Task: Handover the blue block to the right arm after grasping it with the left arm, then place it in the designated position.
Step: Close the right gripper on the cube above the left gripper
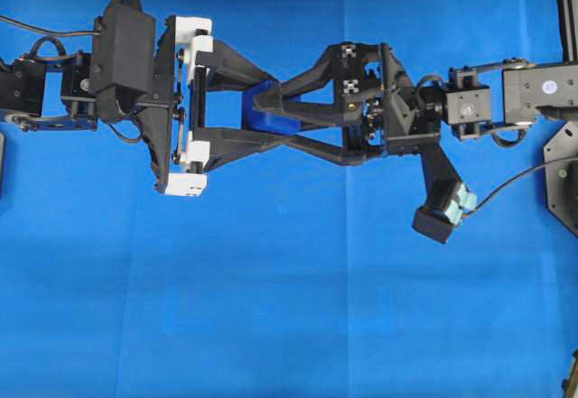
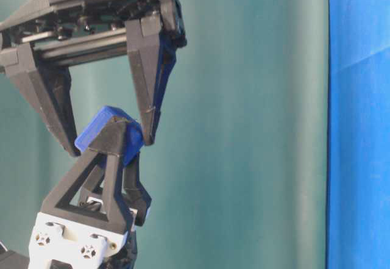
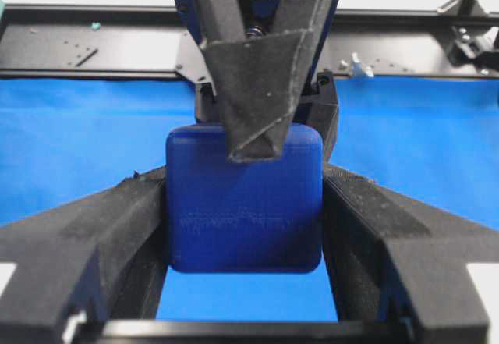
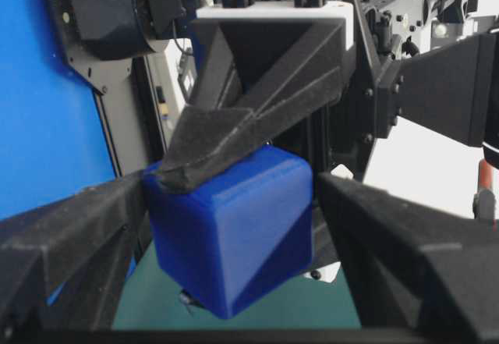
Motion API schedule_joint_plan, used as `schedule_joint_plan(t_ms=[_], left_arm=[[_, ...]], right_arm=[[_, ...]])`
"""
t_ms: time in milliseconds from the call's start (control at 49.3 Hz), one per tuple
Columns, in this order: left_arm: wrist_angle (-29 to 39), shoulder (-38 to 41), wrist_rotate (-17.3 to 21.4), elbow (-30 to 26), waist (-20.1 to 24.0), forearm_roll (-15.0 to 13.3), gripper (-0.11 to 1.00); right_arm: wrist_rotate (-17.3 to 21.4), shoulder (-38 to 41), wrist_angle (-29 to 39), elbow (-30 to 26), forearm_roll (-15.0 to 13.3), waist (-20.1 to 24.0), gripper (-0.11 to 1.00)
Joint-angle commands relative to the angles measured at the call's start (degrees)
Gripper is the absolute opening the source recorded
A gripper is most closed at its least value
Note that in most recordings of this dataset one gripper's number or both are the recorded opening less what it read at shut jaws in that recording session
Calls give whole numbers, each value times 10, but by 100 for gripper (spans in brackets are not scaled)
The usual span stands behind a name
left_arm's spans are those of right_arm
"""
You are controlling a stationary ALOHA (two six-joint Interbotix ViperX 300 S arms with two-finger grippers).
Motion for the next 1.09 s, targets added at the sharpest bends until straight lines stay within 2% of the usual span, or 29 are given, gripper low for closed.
schedule_joint_plan(t_ms=[0,446,507,608,629,1075], left_arm=[[-5,-13,-1,-5,-1,-1,48],[-6,-13,-1,-5,-1,-1,48],[-6,-14,-1,-5,-1,-1,48],[-4,-14,-1,-5,-1,-1,48],[-4,-14,-1,-5,-2,-1,48],[-4,-13,-1,-6,-4,-1,48]], right_arm=[[1,-3,-4,-17,0,-2,93],[-4,-4,7,-20,-8,-2,91],[-4,-4,22,-23,-8,-2,82],[-3,-4,43,-28,-8,-2,56],[-3,-4,46,-29,-8,-2,53],[0,-4,55,-30,-6,-2,55]])
